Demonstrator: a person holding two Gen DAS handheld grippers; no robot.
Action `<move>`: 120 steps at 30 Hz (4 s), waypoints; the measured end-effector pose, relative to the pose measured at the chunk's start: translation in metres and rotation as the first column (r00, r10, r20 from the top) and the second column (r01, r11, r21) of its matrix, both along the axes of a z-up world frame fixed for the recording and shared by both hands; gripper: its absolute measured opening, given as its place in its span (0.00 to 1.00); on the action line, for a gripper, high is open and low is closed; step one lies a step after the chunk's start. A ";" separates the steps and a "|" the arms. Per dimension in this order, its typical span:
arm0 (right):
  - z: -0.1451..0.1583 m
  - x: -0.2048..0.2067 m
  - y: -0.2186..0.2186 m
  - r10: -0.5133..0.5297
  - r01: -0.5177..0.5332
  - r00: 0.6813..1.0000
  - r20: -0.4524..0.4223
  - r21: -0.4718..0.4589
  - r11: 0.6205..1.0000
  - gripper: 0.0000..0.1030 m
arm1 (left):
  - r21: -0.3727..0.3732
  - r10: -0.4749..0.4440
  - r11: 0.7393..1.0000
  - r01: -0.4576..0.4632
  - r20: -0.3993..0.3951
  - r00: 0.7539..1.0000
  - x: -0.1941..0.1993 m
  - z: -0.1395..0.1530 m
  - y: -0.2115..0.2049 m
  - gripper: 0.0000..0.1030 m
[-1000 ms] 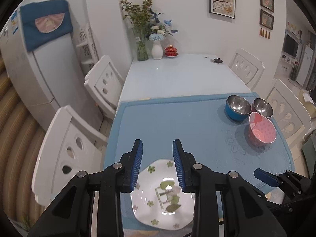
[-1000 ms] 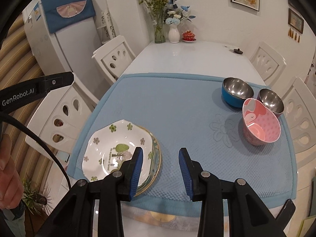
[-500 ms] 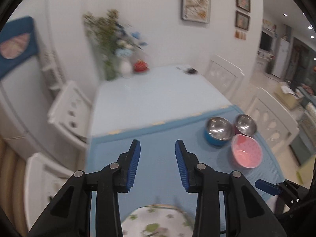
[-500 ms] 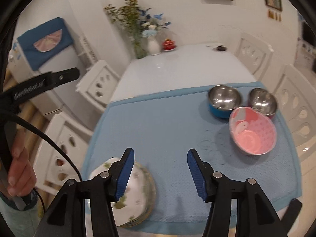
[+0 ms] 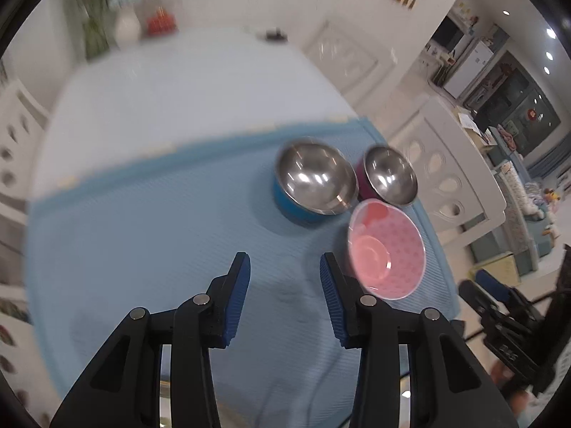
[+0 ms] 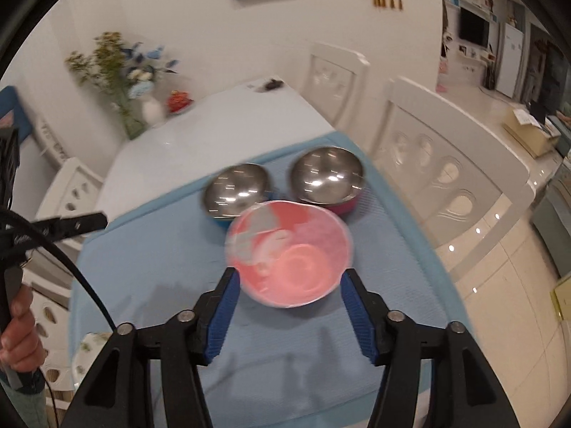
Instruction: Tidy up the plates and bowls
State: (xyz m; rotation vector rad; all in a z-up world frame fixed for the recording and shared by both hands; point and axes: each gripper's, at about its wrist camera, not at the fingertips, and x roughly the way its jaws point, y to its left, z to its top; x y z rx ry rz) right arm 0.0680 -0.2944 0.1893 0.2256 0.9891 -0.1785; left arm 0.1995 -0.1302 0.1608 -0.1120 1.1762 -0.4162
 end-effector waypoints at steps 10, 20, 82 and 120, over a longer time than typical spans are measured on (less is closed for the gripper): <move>-0.090 0.059 -0.068 0.076 -0.065 0.982 -0.175 0.072 0.995 0.59 | -0.053 0.055 0.997 -0.064 -0.158 0.986 0.011 -0.083 -0.078 0.37; -0.127 0.084 -0.070 0.199 -0.176 0.953 -0.227 0.118 0.977 0.45 | -0.023 0.132 0.990 -0.139 -0.192 0.973 0.012 -0.126 -0.103 0.33; -0.115 -0.015 0.030 0.474 -0.443 0.815 -0.333 0.168 0.880 0.13 | -0.042 0.151 0.985 -0.169 -0.282 0.948 -0.156 -0.124 -0.031 0.12; -0.094 0.159 -0.026 0.026 0.067 0.984 -0.179 0.497 0.865 0.55 | -0.076 0.030 0.996 -0.040 -0.120 0.992 0.124 -0.062 -0.045 0.64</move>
